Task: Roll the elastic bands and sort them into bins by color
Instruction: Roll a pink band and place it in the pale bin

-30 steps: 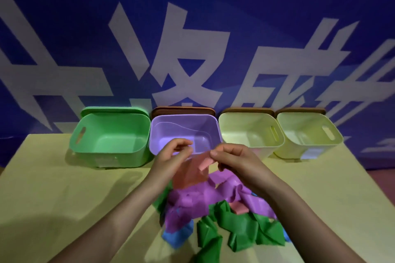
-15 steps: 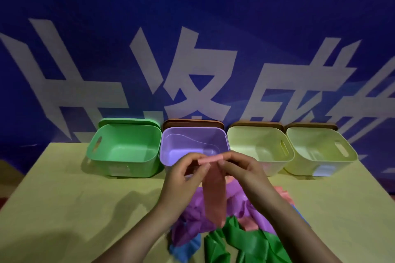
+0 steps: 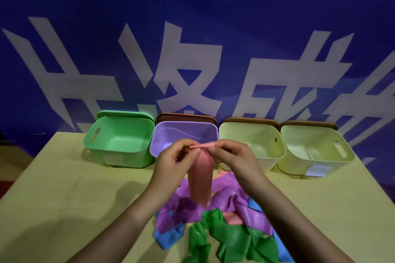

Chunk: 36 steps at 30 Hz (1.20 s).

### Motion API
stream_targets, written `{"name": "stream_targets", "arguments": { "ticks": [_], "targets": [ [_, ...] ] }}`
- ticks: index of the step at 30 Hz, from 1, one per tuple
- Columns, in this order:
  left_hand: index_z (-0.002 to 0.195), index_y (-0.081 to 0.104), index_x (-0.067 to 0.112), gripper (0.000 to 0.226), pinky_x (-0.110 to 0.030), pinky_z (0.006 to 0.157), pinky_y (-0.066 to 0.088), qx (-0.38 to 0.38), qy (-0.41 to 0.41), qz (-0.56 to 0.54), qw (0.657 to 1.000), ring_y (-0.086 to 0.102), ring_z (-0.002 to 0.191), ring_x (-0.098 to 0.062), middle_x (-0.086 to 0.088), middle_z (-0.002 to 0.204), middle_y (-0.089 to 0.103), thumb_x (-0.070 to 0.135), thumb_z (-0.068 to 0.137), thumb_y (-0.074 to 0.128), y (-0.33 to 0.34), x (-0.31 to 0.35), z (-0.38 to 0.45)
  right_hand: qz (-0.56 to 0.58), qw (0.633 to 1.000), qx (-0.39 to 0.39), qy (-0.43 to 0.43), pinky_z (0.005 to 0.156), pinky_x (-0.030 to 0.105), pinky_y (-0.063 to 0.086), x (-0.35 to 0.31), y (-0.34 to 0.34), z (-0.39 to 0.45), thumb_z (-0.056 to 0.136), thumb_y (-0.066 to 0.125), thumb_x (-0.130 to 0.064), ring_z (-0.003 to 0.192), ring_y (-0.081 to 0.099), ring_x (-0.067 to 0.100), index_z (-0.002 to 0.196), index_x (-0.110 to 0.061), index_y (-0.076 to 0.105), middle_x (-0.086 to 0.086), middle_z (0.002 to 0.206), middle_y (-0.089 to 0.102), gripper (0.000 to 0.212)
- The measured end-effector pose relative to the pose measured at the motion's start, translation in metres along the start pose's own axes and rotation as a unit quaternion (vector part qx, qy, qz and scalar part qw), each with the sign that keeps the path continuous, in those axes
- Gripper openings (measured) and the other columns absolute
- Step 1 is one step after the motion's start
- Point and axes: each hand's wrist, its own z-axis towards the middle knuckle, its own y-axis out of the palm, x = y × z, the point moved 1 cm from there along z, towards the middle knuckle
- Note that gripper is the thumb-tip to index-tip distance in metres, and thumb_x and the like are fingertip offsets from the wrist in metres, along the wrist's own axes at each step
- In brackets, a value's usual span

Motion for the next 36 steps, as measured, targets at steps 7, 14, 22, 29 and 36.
{"name": "stream_targets", "arguments": {
  "ticks": [7,14,22,29,36],
  "targets": [
    [0.075,0.065,0.028,0.001,-0.010,0.068,0.045,0.048,0.036,0.029,0.998,0.058,0.076,0.001,0.016,0.081,0.060,0.028,0.076,0.066,0.024,0.013,0.009,0.124,0.990,0.071,0.011,0.068,0.025,0.047,0.012,-0.021,-0.003,0.078,0.070,0.003,0.064,0.060,0.012,0.088,-0.011,0.047,0.005,0.069,0.066,0.028],
    [0.079,0.066,0.019,0.021,-0.014,0.060,0.047,0.046,-0.018,-0.030,0.998,0.057,0.065,-0.001,0.015,0.070,0.066,0.001,0.087,0.062,0.026,0.023,0.020,-0.019,0.998,-0.036,0.049,0.066,0.022,0.048,0.028,-0.011,0.003,0.071,0.069,-0.022,0.070,0.061,0.007,0.090,-0.009,0.065,0.002,0.079,0.069,0.024],
    [0.082,0.060,0.014,0.016,-0.014,0.062,0.043,0.071,-0.057,-0.095,0.991,0.050,0.066,-0.003,0.012,0.068,0.057,0.008,0.094,0.053,-0.005,0.021,0.039,-0.001,0.996,-0.053,0.066,0.059,0.021,0.044,0.035,0.019,0.016,0.087,0.068,-0.012,0.061,0.056,0.007,0.072,-0.018,0.065,-0.007,0.062,0.062,0.016],
    [0.103,0.058,0.005,0.023,-0.032,0.076,0.056,0.066,-0.144,-0.245,0.957,0.069,0.091,-0.026,-0.016,0.095,0.072,0.012,0.100,0.036,-0.016,0.002,0.057,-0.013,0.994,-0.066,0.087,0.054,0.019,0.043,0.040,0.026,0.025,0.086,0.070,-0.021,0.055,0.057,0.008,0.075,-0.018,0.067,-0.007,0.060,0.063,0.012],
    [0.116,0.055,0.005,0.027,-0.026,0.075,0.055,0.176,-0.191,-0.394,0.882,0.071,0.088,-0.017,-0.011,0.101,0.070,0.018,0.102,0.037,-0.041,-0.012,0.091,0.001,0.983,-0.081,0.163,0.050,0.019,0.045,0.062,0.021,0.017,0.079,0.075,-0.025,0.055,0.059,0.006,0.077,-0.017,0.071,-0.005,0.065,0.066,0.009]
  ]
}}
